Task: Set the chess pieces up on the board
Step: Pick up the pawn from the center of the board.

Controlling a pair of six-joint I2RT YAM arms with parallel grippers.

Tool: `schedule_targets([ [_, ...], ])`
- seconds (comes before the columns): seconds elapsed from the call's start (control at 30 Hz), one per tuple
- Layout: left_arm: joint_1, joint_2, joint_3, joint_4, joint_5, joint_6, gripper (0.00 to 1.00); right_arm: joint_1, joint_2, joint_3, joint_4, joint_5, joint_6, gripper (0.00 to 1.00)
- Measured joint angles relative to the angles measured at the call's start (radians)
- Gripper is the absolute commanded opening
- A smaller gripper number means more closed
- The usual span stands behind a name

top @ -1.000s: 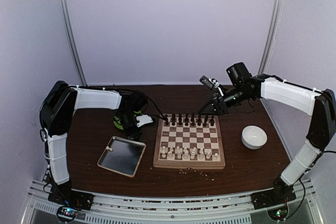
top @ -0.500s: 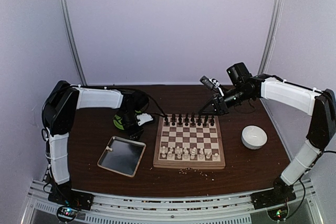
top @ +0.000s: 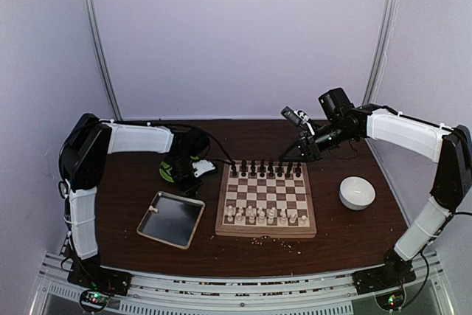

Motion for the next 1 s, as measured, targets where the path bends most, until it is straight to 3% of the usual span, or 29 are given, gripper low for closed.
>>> schedule_targets([
  [0.5,0.024,0.022,0.036,-0.033,0.031,-0.158,0.36,0.000,0.000,0.000,0.000,-0.002,0.002,0.19],
  [1.0,0.031,0.034,0.058,-0.032,0.078,-0.326,0.39,0.000,0.011,0.000,0.000,-0.004,0.004,0.19],
])
